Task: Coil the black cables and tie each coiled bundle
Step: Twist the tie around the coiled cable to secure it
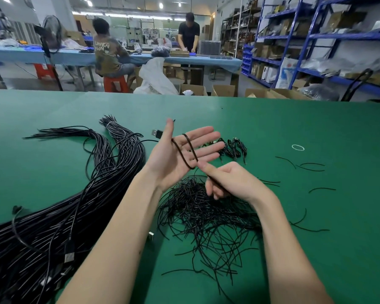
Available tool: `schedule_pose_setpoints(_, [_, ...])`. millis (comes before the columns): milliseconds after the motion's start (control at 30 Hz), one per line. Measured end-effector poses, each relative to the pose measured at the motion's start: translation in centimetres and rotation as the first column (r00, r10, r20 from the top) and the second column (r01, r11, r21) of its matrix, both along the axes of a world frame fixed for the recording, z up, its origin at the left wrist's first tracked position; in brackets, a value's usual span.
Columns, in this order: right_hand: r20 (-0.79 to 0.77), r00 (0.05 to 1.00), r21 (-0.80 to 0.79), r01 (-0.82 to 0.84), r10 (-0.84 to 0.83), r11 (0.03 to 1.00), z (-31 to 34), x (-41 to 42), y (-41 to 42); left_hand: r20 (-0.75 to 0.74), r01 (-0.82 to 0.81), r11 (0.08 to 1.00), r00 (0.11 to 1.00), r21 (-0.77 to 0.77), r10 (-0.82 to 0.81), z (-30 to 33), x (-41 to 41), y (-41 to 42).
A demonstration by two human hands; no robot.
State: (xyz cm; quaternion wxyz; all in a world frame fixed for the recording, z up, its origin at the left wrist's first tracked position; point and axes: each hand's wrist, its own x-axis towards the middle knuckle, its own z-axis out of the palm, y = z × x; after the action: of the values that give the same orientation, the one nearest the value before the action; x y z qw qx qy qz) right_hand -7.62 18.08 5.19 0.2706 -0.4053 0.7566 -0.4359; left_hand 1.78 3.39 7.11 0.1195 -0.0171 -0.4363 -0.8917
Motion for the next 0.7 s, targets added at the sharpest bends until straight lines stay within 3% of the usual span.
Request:
schedule_pose_setpoints(133, [-0.153,0.984,0.023,0.095,-0.091,0.995,-1.0,-1.0,0.7,0.018,0.147,0.985,0.989,-0.090,-0.146,0.1,0.8,-0.4])
schedule_pose_setpoints(267, [-0.194,0.980,-0.026,0.035,-0.040,0.999,-1.0,-1.7,1.8,0.070,0.322,0.934,0.947,-0.153,-0.315,0.4,1.5,-0.9])
schedule_pose_setpoints(400, [-0.325,0.901,-0.171,0.244,-0.289,0.954,-0.3,-2.0,2.0,0.308,0.520,0.790,0.848,-0.324,-0.432,0.7,1.5,-0.2])
schedule_pose_setpoints(500, [-0.474,0.790,-0.235,0.312,-0.389,0.920,1.0,-1.6,1.4,0.486,0.522,0.746,0.819,-0.413,-0.305,0.6,1.0,0.7])
schedule_pose_setpoints(567, [-0.535,0.742,-0.278,0.296,-0.404,0.914,1.9,-1.3,1.1,0.508,0.421,0.749,0.852,-0.512,-0.131,0.3,0.5,0.9])
schedule_pose_setpoints(633, [-0.544,0.753,-0.297,0.239,-0.369,0.925,2.5,-1.1,1.1,0.456,0.262,0.789,0.890,-0.555,0.025,0.0,0.1,0.8])
schedule_pose_setpoints(700, [-0.500,0.820,-0.302,0.136,-0.278,0.944,2.7,-0.9,1.0,0.372,0.104,0.878,0.924,-0.467,0.089,-0.1,-0.3,0.4])
